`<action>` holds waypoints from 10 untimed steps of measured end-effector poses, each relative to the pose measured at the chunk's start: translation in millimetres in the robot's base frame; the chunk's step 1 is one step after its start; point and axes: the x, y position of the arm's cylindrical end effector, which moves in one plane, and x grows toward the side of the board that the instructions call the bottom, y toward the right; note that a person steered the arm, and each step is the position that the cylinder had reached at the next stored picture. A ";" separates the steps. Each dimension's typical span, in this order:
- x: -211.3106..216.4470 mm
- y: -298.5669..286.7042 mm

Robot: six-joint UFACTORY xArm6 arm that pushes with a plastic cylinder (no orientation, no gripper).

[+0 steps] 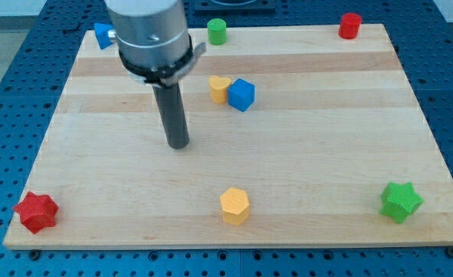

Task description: Point your arm towards the yellow hexagon

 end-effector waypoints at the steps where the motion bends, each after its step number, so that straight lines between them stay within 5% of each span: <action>1: 37.7 8.3; 2: 71.1 15.9; 10: 87.7 21.6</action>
